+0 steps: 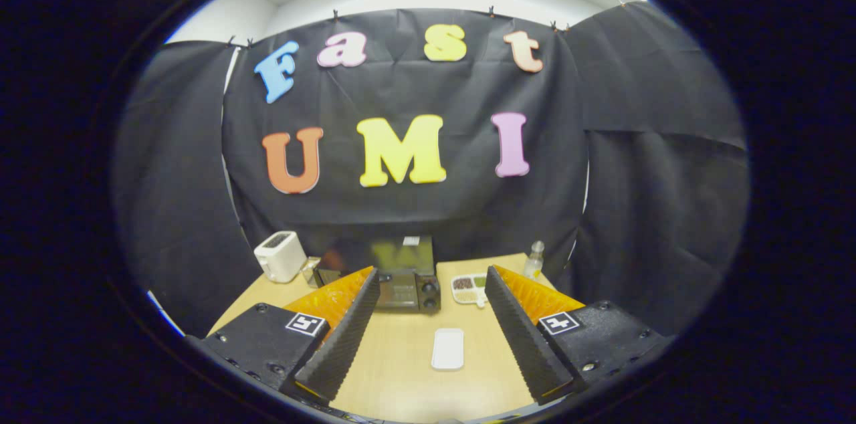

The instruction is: Open the toaster oven, put the food inside, and close the toaster oven door.

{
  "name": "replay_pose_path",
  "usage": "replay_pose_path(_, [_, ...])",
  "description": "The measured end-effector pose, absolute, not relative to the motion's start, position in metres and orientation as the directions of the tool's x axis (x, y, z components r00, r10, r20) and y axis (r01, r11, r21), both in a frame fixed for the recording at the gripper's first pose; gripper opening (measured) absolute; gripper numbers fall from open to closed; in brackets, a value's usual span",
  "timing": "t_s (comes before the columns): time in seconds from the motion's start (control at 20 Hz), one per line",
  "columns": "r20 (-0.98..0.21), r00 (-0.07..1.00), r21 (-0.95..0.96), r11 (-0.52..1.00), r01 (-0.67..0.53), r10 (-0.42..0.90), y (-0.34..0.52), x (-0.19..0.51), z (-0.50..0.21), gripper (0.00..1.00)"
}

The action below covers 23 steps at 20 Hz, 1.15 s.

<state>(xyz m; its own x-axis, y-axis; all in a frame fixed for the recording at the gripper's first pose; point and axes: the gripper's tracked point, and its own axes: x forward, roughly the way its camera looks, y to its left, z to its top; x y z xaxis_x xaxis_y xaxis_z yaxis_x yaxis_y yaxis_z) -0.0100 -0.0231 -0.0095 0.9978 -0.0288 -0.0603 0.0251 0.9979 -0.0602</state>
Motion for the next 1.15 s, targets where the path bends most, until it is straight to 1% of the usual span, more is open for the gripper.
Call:
replay_pose_path(0.2, [0.087,0.996,-0.062,0.998,-0.006,0.012,-0.035,-0.021,0.046,1.0])
replay_pose_path(0.25, [0.118,0.993,-0.065,0.998,0.002,0.005,-0.045,-0.019,0.057,1.0])
replay_pose_path(0.4, [0.152,0.988,-0.131,0.99,0.051,-0.031,-0.082,-0.01,0.062,1.0])
replay_pose_path(0.5, [0.169,0.985,-0.125,0.991,0.043,-0.022,-0.095,-0.006,0.062,1.0])
replay_pose_path(0.85, [0.064,0.998,-0.077,0.997,0.015,-0.01,-0.151,0.032,0.018,1.0])
replay_pose_path(1.15, [0.057,0.998,-0.081,0.997,-0.003,0.008,-0.167,0.047,0.012,1.0])
